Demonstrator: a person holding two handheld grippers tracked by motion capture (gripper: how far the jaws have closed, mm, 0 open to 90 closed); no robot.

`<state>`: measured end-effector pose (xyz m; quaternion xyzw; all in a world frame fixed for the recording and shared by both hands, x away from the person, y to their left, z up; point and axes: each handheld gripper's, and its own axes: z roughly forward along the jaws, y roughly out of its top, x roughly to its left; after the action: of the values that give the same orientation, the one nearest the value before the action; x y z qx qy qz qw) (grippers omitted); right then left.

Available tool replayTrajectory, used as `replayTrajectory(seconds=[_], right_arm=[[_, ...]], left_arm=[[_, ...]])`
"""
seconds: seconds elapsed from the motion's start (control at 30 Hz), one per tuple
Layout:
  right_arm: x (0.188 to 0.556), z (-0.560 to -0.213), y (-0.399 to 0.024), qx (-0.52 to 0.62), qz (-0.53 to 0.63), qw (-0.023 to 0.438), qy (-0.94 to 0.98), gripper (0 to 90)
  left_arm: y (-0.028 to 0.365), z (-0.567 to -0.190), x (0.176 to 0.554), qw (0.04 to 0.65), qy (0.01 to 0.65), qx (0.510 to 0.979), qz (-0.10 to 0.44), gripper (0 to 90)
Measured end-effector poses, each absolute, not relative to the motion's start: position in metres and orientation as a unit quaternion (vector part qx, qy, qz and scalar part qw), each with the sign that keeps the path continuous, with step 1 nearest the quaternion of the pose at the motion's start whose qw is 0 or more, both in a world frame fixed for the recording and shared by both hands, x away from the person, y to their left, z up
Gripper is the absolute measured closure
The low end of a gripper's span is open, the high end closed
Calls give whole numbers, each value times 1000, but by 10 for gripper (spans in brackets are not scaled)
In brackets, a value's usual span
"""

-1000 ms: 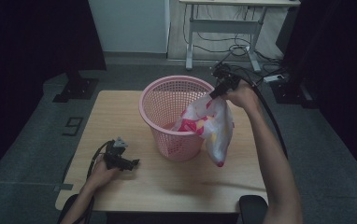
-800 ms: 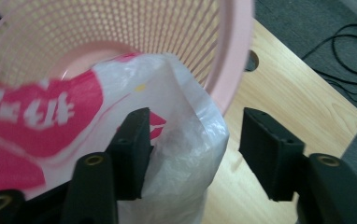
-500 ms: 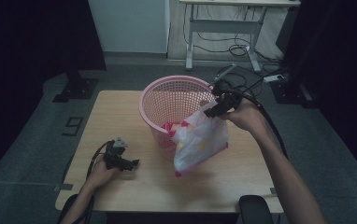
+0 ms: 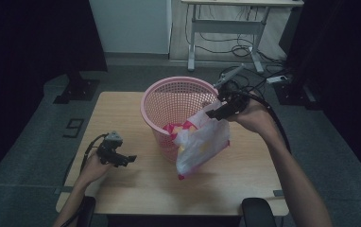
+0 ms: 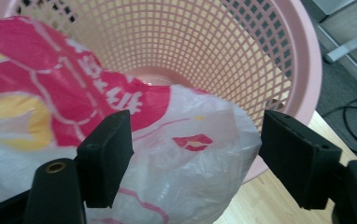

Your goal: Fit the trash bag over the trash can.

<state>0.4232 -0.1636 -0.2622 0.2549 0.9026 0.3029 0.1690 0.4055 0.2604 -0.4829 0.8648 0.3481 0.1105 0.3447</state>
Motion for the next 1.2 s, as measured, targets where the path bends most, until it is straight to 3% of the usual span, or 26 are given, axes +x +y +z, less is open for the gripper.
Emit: replayTrajectory(seconds=[0.37, 0.9, 0.97, 1.07, 1.2], right_arm=[[422, -254, -176, 265, 310, 192, 893, 241], [390, -266, -127, 165, 360, 58, 917, 283], [389, -271, -119, 154, 357, 42, 921, 349], [389, -279, -109, 145, 338, 14, 930, 562], [392, -280, -103, 141, 340, 5, 930, 766]], left_arm=[[250, -416, 401, 328, 285, 892, 122, 0], [233, -350, 391, 328, 235, 906, 127, 24], [230, -340, 391, 331, 227, 907, 128, 37], [225, -327, 388, 344, 214, 905, 128, 62], [219, -309, 385, 360, 195, 904, 128, 86]])
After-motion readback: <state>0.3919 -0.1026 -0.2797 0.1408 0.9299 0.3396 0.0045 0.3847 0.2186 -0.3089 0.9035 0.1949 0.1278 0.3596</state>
